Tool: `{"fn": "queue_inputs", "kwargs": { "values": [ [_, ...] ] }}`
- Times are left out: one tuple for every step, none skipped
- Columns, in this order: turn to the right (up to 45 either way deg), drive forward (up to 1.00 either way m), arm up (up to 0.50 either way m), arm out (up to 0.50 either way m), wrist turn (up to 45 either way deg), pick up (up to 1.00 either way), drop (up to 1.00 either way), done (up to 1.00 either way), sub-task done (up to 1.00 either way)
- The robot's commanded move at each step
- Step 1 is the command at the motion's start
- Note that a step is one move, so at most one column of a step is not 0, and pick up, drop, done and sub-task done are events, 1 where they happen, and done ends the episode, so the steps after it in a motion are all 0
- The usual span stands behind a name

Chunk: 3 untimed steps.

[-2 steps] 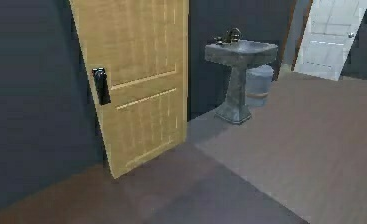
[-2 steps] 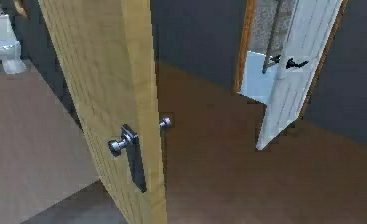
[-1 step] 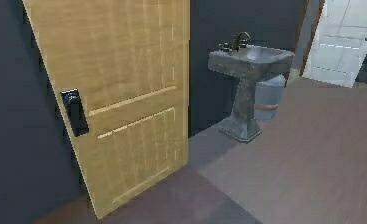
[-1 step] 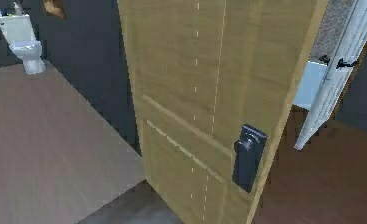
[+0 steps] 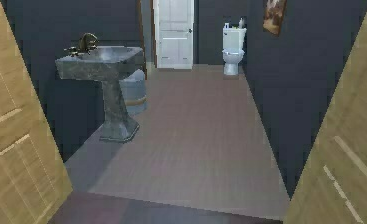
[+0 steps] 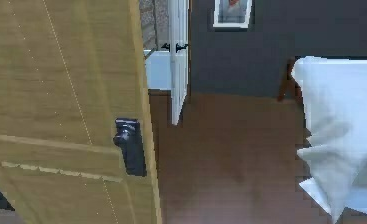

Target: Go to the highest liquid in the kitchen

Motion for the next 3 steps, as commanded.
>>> {"fn": "queue_inputs", "kwargs": {
  "values": [
    [0.0,1.0,0.0,0.0,0.0,0.0,0.0,0.0,0.0],
    [3.0,0.0,0.0,0.0,0.0,0.0,0.0,0.0,0.0],
    [0.0,1.0,0.0,0.0,0.0,0.0,0.0,0.0,0.0]
  ]
}}
